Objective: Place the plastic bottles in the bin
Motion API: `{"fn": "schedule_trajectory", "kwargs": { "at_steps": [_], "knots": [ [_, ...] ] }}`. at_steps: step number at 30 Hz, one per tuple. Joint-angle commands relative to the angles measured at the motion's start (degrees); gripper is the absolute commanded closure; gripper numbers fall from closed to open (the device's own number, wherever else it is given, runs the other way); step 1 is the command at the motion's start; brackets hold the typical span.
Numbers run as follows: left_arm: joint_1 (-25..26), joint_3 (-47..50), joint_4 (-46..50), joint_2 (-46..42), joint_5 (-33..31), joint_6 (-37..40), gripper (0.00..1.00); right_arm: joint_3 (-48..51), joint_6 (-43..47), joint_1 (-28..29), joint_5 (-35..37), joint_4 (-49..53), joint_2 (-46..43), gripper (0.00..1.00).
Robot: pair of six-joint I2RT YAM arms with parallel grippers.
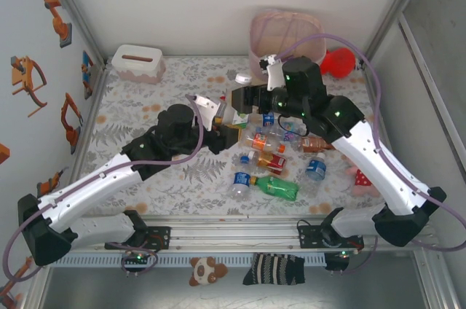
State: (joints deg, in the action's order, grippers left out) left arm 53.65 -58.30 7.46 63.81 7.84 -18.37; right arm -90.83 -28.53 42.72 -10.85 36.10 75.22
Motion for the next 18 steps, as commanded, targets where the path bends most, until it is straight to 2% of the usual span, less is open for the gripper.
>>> {"fn": "schedule_trajectory", "kwargs": {
  "at_steps": [1,9,18],
  "knots": [
    [0.32,-1.31,-3.43,-1.10,1.73,1.31,0.59,-0.93,-0.52,0.70,2.19,-2.09,0.47,0.13],
    [0.31,-1.73,-4.19,-0.62,0.06,1.06,0.57,-1.10,-4.18,0.64,1.98,-2.14,1.06,0.18],
    [0.29,-2.15,-5.79,0.20,0.22,1.10,0.55,-2.77,-4.86,0.70,2.07,-0.06,2.47,0.19]
  ]
}}
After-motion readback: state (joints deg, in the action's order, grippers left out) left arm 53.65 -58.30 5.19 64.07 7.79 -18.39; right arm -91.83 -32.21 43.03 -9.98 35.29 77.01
